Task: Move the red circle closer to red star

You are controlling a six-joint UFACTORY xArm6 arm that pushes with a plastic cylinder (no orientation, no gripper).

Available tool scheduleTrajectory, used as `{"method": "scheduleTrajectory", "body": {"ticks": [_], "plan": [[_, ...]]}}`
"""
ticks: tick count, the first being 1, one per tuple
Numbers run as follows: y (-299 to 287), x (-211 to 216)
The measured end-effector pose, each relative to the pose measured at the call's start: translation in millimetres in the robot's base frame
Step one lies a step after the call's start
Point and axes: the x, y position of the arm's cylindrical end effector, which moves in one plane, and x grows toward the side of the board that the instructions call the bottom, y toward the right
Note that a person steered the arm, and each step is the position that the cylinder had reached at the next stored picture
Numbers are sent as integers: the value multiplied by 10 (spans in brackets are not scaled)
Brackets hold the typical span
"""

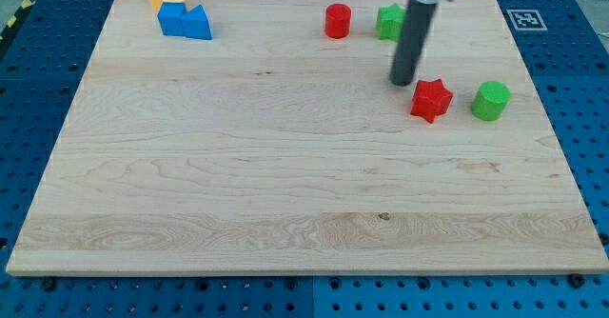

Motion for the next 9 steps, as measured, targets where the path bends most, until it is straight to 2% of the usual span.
{"method": "scheduleTrajectory", "body": {"ticks": [2, 3, 4, 9], "plan": [[-1059, -756], [-1177, -1241], [-845, -1280], [189, -435]]}}
